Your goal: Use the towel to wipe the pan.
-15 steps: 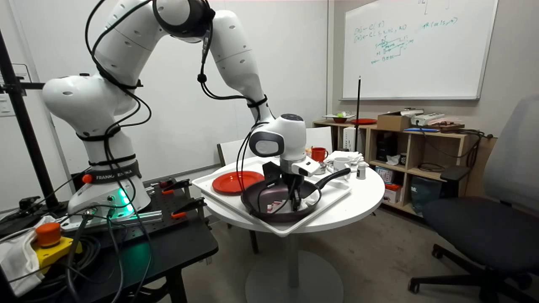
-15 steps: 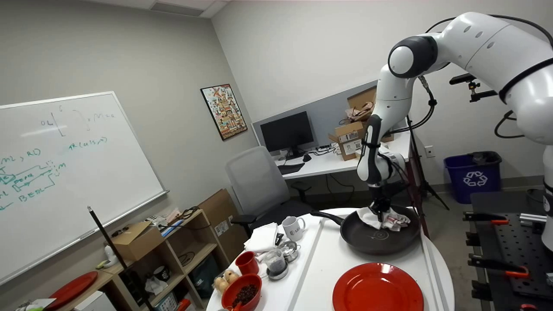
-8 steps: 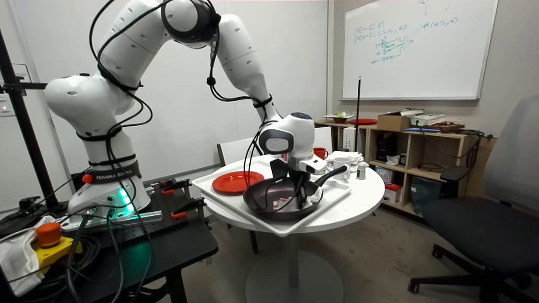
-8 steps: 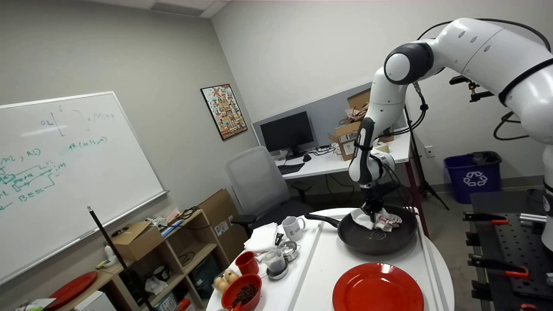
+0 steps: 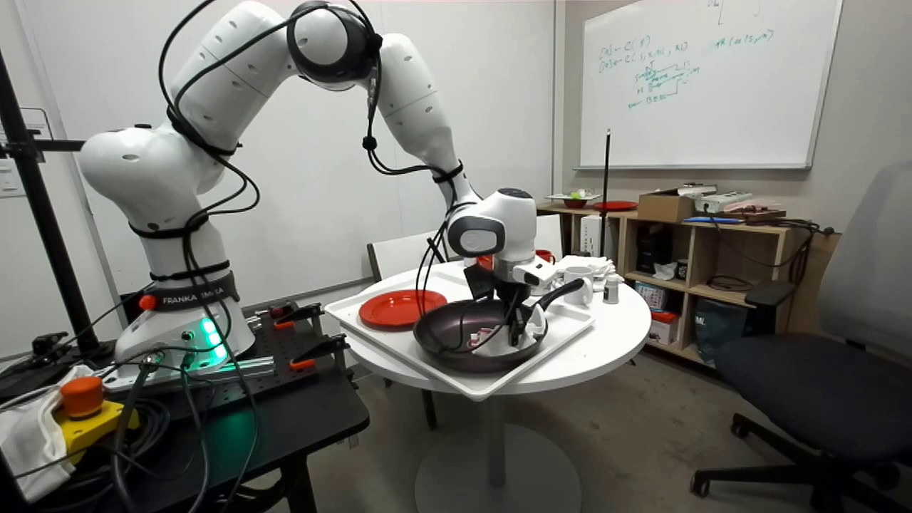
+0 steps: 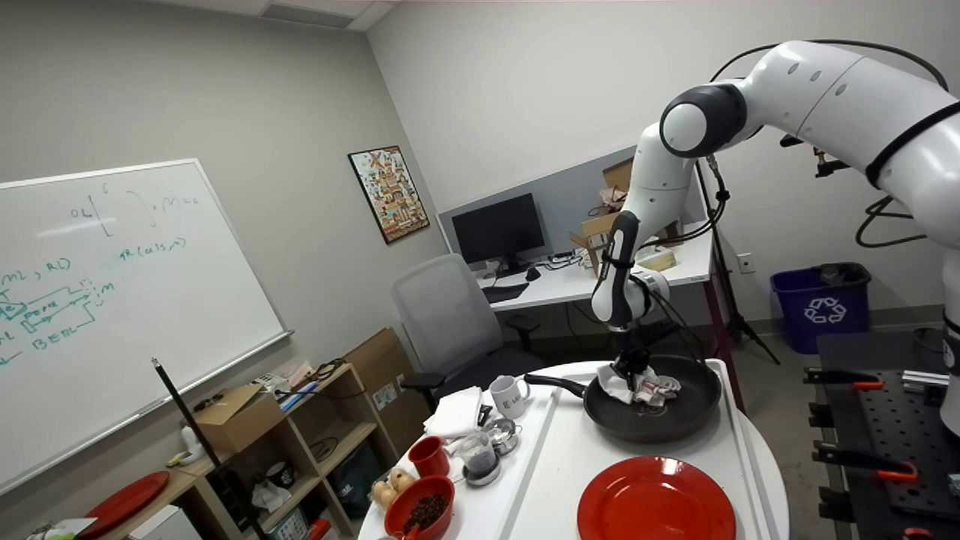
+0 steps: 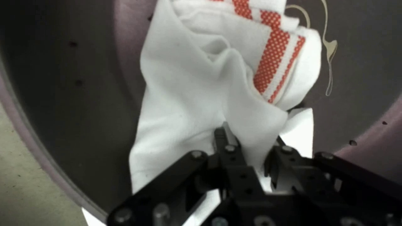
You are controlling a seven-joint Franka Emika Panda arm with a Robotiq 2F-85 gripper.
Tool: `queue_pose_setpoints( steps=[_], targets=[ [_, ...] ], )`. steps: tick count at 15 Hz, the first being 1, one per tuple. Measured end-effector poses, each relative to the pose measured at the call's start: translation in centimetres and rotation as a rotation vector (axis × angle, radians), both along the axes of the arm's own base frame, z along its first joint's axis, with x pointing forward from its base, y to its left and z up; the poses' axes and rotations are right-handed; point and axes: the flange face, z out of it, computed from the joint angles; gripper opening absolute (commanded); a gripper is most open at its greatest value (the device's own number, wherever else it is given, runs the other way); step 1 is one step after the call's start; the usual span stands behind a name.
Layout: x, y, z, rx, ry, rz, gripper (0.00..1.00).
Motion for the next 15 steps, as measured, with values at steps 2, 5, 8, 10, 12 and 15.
queue_pose_setpoints(
  steps=[2,5,8,10,12,15],
  targets=[
    [0.6,0.7,0.0,0.002,-0.005,0.012,0.05],
    [1.0,2.1,0.0,0.016,-0.014,0.039,0.05],
    [0.9,4.3,0.1,0.029,-0.038,0.089,0.05],
    [0.3,6.1,0.3,0.032,-0.07,0.126,0.05],
    [-0.5,8.2,1.0,0.033,-0.106,0.157,0.05],
    [-1.4,11.4,3.0,0.037,-0.163,0.193,0.05]
  ],
)
